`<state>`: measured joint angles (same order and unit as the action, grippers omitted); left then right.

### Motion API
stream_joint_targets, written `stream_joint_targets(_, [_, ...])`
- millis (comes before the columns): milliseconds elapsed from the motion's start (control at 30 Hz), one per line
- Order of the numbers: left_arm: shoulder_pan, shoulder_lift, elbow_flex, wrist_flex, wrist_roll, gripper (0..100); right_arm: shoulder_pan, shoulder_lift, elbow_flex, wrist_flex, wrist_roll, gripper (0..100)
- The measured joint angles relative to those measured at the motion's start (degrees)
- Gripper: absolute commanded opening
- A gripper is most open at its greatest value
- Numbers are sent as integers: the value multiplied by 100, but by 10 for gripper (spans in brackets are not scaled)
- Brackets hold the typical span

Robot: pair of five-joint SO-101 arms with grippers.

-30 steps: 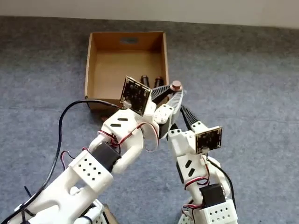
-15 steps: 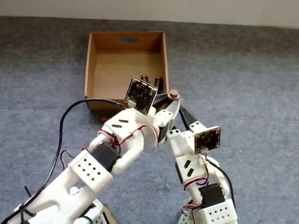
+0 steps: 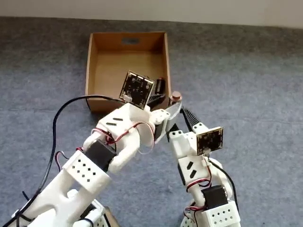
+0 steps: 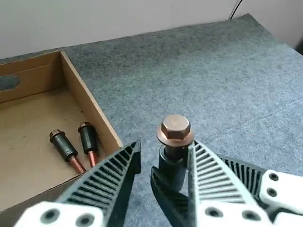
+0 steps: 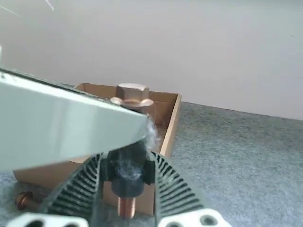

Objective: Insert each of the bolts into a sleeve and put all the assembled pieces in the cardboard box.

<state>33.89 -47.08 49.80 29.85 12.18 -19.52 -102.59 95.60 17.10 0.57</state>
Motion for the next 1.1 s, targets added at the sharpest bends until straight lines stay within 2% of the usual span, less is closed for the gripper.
stream_joint_targets(267, [0,0,-9,105,0,179,-9,9,0,0,0,6])
stream_joint_targets(467, [35,-18,-44,475,-9,179,-9,0,0,-9,0,6])
stream_joint_targets(633, [35,-651,-53,580,-9,179,-9,0,0,-9,0,6])
stream_joint_targets(833, [26,-1662,202,580,-730,153,-9,0,26,-9,0,6])
stream_joint_targets(967, [-598,-2400,563,580,-1099,0,-9,0,26,-9,0,6])
stream_joint_targets(1100, [-1600,-2778,1196,651,-1160,7,-9,0,26,-9,0,6])
